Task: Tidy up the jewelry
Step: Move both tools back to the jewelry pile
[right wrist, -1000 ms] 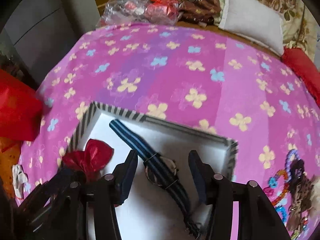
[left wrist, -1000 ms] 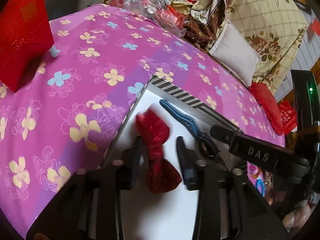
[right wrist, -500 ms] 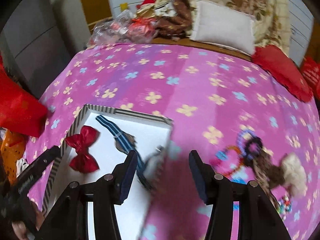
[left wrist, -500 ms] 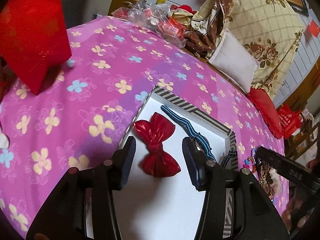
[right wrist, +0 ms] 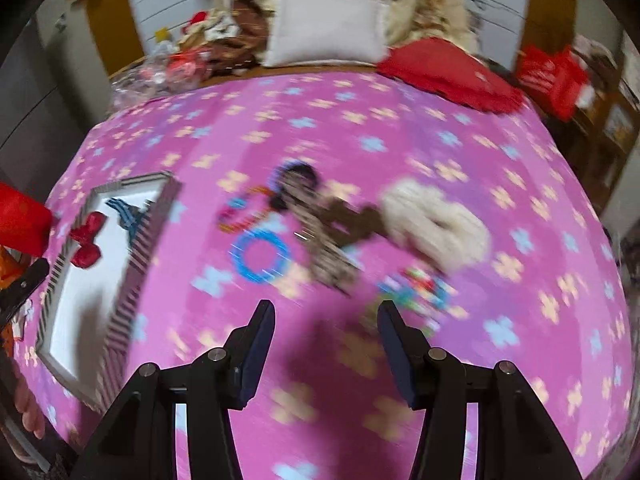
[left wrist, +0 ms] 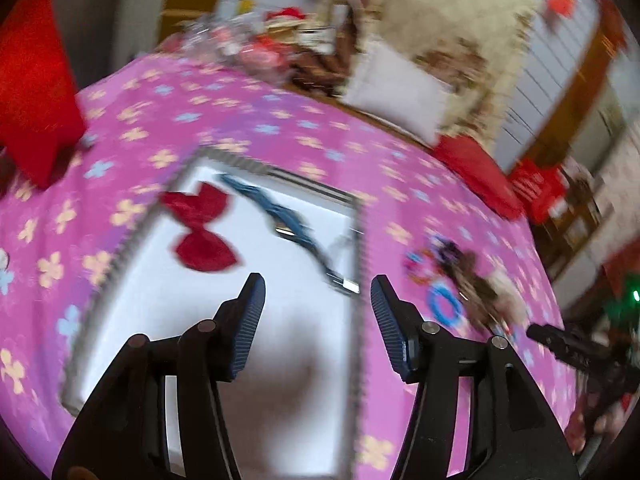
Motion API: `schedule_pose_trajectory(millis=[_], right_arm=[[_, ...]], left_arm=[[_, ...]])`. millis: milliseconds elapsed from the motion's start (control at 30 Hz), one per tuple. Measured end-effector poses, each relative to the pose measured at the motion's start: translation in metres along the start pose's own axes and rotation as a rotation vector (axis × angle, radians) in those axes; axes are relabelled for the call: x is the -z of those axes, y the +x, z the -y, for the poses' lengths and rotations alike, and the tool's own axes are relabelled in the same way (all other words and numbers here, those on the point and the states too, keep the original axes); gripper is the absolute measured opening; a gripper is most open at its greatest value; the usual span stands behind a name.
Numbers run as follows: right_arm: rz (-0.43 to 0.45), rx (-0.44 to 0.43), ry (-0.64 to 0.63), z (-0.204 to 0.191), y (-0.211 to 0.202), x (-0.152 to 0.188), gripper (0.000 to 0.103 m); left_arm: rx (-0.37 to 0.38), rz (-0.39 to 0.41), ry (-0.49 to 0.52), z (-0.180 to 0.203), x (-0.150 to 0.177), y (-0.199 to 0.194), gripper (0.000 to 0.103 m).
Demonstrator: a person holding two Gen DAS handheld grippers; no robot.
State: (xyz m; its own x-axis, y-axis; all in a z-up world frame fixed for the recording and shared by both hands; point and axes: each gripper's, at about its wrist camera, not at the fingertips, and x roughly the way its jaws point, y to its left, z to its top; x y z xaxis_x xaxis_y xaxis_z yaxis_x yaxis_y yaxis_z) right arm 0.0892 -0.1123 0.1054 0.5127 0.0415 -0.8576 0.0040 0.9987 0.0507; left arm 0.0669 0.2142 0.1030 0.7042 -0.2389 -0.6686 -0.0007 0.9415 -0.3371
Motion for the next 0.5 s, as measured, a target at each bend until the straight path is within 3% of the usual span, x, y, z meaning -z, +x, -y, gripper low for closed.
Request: schedule_pose_trajectory(millis=[267, 500], right_arm=[[0.005, 0.010, 0.066, 0.079, -0.011, 0.049, 0.051], [0.030, -0.021, 0.056, 0.101, 0.003, 0.078, 0.051]], left_arm=[[0.053, -0.116, 0.169, 0.091, 0.044, 0.023, 0.055], [0.062, -0.224, 0.179, 0.137, 0.032, 0.091, 0.055]])
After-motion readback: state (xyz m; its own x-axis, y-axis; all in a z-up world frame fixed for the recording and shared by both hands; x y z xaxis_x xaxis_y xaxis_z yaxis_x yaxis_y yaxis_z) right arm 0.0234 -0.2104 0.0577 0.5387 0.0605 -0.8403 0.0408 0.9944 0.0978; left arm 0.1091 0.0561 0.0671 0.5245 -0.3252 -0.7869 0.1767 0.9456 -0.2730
